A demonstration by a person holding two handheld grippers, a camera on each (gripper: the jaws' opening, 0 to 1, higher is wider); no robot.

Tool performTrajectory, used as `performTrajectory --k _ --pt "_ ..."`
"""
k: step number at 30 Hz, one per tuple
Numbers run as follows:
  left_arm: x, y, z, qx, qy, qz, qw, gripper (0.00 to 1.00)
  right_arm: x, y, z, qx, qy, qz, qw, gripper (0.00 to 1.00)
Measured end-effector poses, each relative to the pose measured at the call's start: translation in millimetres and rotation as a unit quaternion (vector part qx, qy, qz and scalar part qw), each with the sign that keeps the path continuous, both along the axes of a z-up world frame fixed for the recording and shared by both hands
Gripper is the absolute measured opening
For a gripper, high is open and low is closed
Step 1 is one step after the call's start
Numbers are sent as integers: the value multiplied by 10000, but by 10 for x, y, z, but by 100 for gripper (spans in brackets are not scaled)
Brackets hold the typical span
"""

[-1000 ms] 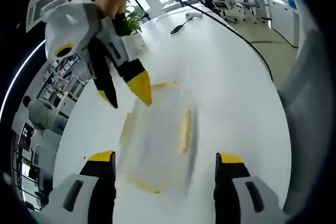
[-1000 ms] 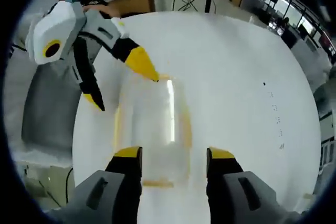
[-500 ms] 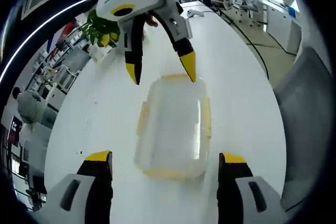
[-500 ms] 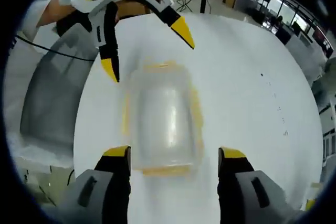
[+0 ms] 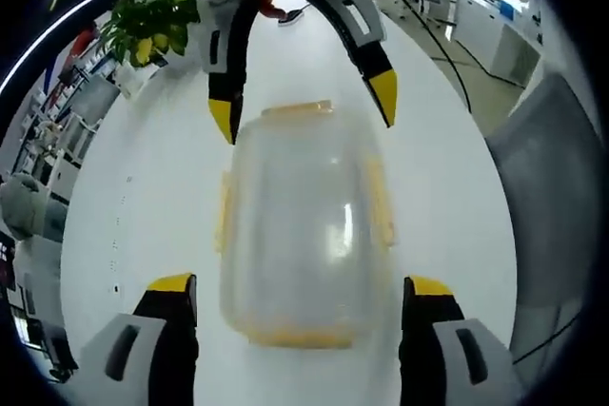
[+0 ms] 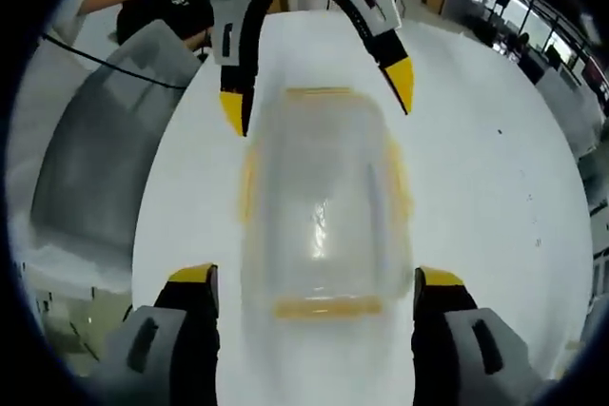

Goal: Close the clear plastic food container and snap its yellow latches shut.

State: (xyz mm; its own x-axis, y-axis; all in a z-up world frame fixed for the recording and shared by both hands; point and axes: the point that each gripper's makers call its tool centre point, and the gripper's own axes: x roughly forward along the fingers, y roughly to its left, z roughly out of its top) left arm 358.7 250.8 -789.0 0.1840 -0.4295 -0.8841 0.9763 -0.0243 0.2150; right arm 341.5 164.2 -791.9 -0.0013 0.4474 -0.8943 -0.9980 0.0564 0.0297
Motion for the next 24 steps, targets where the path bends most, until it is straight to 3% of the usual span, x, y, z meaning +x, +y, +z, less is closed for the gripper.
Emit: performTrajectory --k 3,5,6,24 --pt "19 18 -77 47 131 44 9999 82 66 8 -29 -22 -106 -78 9999 73" --pt "-79 31 -131 101 377 -78 9992 77 79 14 -43 39 -87 -145 9998 73" --pt "-26 37 -122 137 163 -141 9997 77 71 16 -42 51 -70 -136 9999 73" --pt "-97 139 -116 66 285 -31 9996 76 22 131 -45 122 -84 -100 9998 72"
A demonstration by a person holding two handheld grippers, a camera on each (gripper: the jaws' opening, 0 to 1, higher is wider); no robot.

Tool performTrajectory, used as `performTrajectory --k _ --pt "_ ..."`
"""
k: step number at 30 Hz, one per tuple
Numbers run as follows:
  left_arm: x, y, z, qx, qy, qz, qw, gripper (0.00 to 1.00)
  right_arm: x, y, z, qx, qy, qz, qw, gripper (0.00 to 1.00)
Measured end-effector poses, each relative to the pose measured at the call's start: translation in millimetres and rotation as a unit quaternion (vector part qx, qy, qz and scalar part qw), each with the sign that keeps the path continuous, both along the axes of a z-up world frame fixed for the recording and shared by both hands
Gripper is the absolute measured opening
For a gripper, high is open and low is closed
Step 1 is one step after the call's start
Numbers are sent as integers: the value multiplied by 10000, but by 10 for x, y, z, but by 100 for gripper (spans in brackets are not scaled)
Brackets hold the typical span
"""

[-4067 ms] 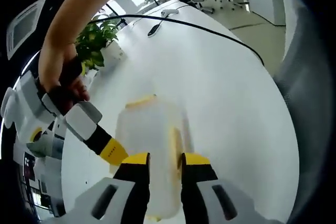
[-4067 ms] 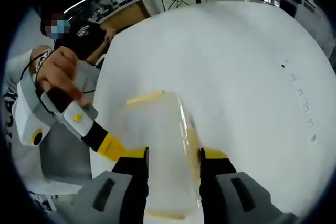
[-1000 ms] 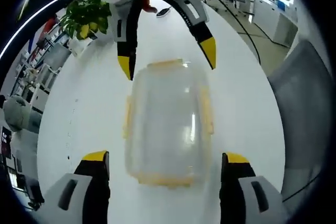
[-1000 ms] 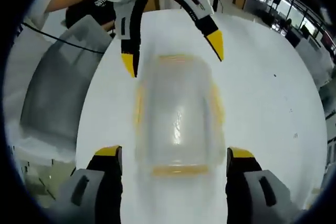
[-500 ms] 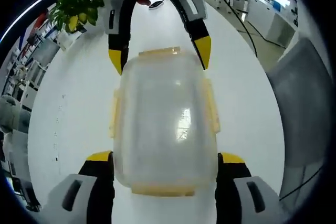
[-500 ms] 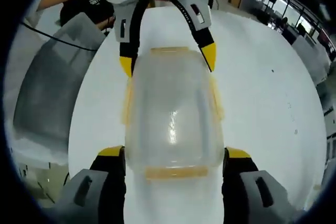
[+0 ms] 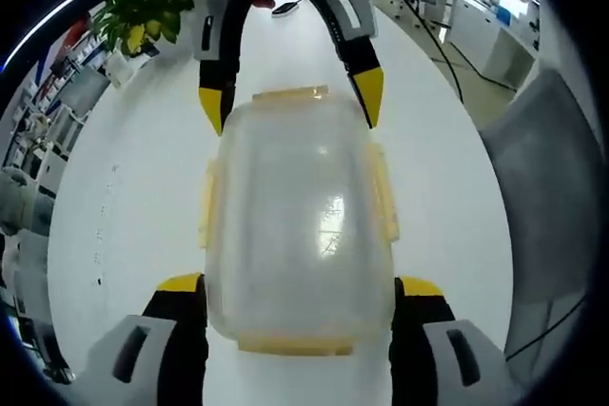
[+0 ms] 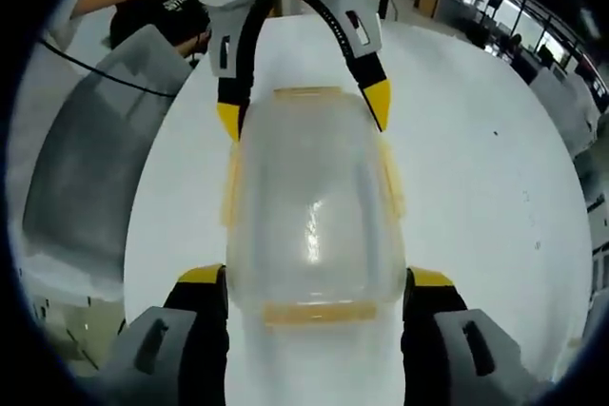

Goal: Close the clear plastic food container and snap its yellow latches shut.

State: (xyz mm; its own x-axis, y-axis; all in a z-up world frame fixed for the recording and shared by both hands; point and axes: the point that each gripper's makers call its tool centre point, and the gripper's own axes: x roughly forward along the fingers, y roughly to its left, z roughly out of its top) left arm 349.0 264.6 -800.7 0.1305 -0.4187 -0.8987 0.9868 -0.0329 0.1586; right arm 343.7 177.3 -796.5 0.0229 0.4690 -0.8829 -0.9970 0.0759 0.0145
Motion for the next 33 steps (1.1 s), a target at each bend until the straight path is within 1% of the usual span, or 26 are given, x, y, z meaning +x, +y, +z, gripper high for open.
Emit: performTrajectory --k 5,10,13,16,22,28,33 --pt "-25 136 0 21 -12 83 10000 76 -13 128 -2 -21 -29 40 10000 72" --pt "-61 331 3 35 -10 155 9999 76 -62 331 0 27 -33 86 10000 72" --pt "-105 455 10 -19 1 213 9998 76 -83 444 -2 -10 -42 115 9999 72" --pt "-147 548 15 -67 11 271 9996 76 -113 542 -7 -137 -61 168 9997 72" --pt "-239 763 10 -21 25 346 9994 76 -192 759 -16 -216 -45 233 9995 72" --pt "-293 889 4 -1 36 354 9994 76 -254 887 -29 -393 -24 243 9989 72" --pt "-303 936 1 -13 48 303 9995 76 -268 923 -28 -318 -4 160 9994 72"
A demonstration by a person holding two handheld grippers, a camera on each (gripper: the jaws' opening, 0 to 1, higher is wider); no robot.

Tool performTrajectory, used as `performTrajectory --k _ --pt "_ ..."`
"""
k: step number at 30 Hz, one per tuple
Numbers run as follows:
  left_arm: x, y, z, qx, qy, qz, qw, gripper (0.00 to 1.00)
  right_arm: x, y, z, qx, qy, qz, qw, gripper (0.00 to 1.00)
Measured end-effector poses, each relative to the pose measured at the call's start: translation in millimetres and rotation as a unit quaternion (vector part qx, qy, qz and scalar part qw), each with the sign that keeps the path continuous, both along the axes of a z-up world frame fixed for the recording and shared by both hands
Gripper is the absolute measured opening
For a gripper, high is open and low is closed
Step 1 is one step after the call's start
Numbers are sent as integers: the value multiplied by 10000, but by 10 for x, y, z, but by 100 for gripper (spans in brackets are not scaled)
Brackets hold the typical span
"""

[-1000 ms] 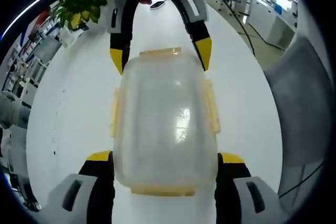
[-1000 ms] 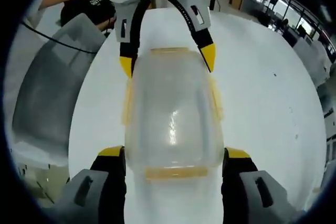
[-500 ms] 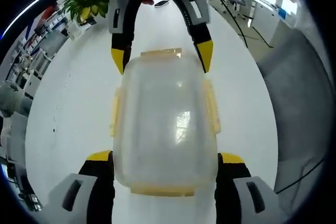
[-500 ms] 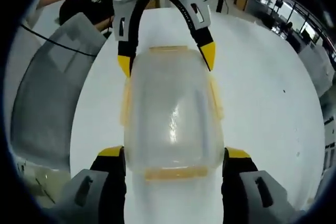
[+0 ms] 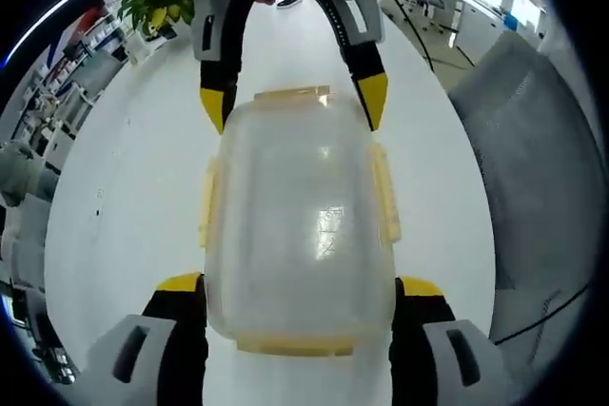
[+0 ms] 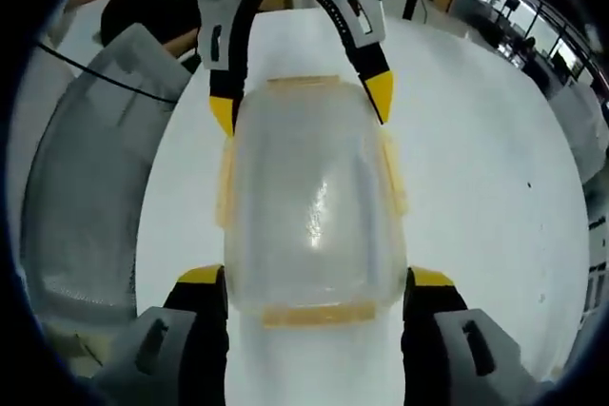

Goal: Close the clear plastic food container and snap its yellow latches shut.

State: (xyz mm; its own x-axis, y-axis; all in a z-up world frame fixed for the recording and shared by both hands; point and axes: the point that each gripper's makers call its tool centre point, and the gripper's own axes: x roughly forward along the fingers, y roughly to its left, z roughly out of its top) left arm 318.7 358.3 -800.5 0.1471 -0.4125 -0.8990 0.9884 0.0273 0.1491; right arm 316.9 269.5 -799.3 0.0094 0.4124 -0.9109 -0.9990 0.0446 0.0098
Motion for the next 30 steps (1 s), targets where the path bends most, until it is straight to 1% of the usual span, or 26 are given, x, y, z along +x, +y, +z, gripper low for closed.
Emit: performTrajectory --k 6,12,15,18,25,30 --pt "30 -4 -14 57 32 -81 9999 77 15 11 -12 -25 59 -70 10000 72" --pt "149 37 -25 72 37 -189 9998 77 101 40 -27 52 165 -148 9997 73" --pt "232 39 -28 29 59 -182 9998 77 192 51 -31 55 180 -136 9997 73" --pt "317 40 -33 59 56 -184 9998 77 302 54 -32 45 176 -125 9998 73" --pt "605 64 -39 74 81 -190 9998 78 562 60 -26 233 185 -156 9994 73" --pt "790 49 -49 156 101 -207 9996 79 753 66 -30 202 190 -161 9995 74"
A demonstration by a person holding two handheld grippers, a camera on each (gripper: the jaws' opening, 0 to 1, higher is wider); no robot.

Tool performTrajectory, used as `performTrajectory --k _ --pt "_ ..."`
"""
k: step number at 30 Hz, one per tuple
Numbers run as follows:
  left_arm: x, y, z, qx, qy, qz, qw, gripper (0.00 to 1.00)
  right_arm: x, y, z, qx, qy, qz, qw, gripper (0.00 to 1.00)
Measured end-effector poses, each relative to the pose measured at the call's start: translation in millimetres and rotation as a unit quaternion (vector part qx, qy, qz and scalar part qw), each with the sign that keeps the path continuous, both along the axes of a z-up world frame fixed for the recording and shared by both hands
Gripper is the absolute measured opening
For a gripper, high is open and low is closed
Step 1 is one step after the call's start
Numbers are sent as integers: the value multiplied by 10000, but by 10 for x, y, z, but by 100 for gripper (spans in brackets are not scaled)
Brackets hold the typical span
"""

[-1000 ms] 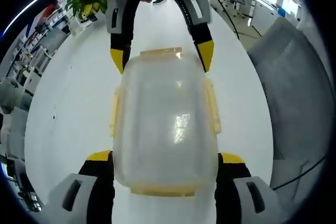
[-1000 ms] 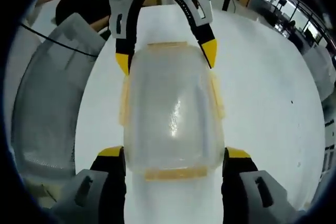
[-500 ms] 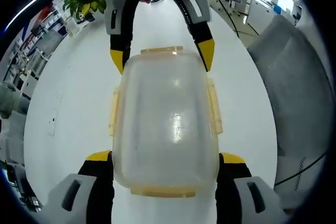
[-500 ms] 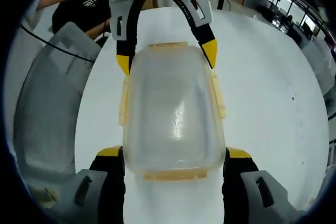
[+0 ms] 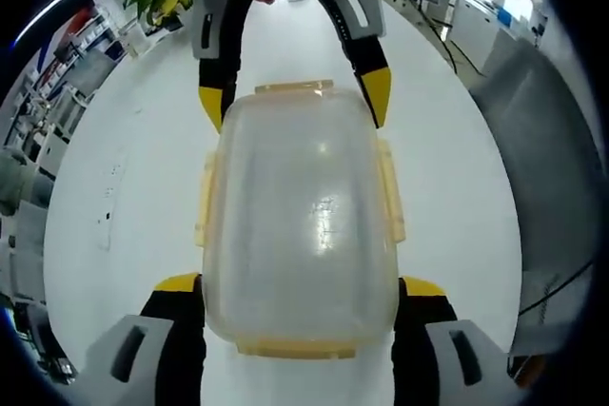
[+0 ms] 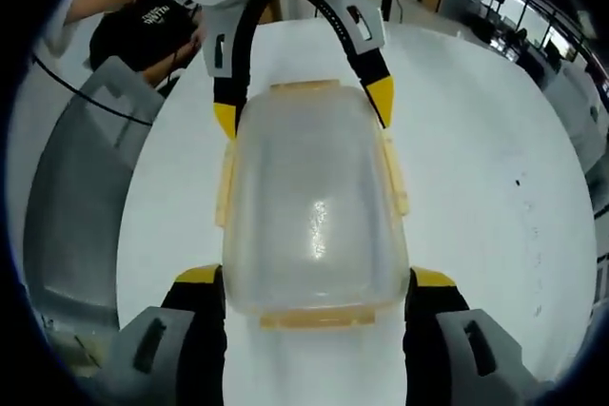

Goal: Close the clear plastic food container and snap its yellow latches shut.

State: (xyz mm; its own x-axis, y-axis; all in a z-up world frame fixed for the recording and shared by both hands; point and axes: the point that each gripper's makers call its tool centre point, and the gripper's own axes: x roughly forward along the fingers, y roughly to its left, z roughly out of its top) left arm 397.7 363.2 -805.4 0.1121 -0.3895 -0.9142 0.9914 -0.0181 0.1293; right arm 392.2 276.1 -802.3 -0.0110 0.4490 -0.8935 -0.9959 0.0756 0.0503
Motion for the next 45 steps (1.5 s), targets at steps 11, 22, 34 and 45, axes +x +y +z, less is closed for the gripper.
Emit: performTrajectory --k 11,22,34,45 --pt "235 -15 -30 22 130 -1 9999 81 238 0 -35 152 153 -28 9998 76" --pt "230 -23 -50 -5 150 56 9999 83 220 13 -71 59 89 -42 9999 78" --pt "237 -33 -117 -183 -351 197 9990 89 242 -10 -55 -32 -410 -77 9991 79" --pt "113 -102 193 -1535 -345 651 9854 99 292 59 263 475 -884 -548 9934 99"
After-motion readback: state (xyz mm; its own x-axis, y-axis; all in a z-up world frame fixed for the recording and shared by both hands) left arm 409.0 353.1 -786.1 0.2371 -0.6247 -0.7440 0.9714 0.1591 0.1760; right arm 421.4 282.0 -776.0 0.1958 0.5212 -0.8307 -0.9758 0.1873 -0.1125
